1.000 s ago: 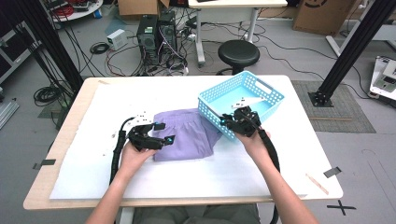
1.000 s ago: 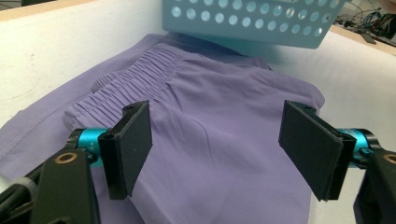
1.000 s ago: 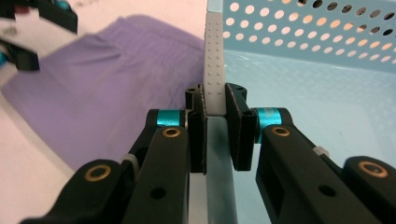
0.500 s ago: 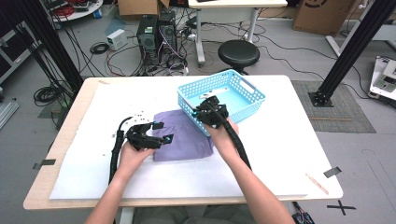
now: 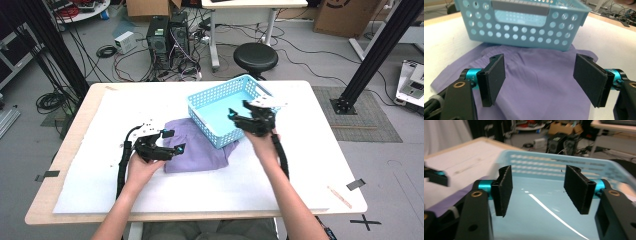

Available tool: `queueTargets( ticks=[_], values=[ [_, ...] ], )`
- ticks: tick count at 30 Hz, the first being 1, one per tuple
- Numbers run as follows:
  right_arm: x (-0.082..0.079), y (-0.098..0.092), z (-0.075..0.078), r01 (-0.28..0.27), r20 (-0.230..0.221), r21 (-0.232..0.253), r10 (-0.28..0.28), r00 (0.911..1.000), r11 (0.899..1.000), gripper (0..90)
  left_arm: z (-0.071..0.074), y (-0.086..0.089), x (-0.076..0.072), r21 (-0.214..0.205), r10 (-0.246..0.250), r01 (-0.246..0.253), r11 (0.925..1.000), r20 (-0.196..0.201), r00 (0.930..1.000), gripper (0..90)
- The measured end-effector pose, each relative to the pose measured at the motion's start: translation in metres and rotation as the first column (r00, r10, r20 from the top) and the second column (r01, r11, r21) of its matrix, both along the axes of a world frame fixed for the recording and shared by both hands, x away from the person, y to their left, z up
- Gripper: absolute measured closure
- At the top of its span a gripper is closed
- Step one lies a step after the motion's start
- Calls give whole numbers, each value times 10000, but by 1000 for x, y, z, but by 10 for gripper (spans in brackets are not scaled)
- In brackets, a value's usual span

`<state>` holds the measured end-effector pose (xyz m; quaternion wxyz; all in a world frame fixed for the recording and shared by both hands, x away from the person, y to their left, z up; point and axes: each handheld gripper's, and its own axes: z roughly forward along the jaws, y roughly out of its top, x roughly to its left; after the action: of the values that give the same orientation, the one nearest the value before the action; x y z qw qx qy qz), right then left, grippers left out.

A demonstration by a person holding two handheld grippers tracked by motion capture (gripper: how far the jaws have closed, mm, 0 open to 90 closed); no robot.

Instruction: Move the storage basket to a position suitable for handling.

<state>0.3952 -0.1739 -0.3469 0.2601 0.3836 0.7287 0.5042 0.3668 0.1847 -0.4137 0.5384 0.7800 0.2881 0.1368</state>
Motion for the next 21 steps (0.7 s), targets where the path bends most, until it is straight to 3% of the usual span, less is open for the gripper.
queueTargets(
  ticks=[4,7,8,9,10,14,17,21],
  values=[
    [9,-65,-16,396,191,444,-404,9990,9982,326,2,-9,-4,38,3,-4,10000,218,9998,257],
    [17,-107,-32,624,-276,880,-601,9978,9942,316,1,-24,-7,12,-20,19,10000,291,9996,257],
    [17,-107,-32,624,-276,880,-601,9978,9942,316,1,-24,-7,12,-20,19,10000,291,9996,257],
    [22,-127,-41,794,-595,1182,-727,9956,9898,315,-1,-31,-6,-9,53,-53,10000,152,9999,257],
    [24,-134,-45,873,-694,1248,-791,9944,9883,315,-1,-31,-6,-9,53,-53,10000,152,9999,257],
    [35,-147,-58,1043,-971,1386,-913,9911,9848,314,-7,-48,-3,-372,366,-377,9986,-313,9988,257],
    [41,-148,-64,1325,-1036,1356,-1189,9875,9819,315,-10,-63,-3,-234,661,-668,9975,-295,9974,257],
    [45,-144,-67,1210,-802,1147,-1122,9904,9860,315,-12,-78,0,-265,824,-830,9962,-216,9964,257]
  ],
)
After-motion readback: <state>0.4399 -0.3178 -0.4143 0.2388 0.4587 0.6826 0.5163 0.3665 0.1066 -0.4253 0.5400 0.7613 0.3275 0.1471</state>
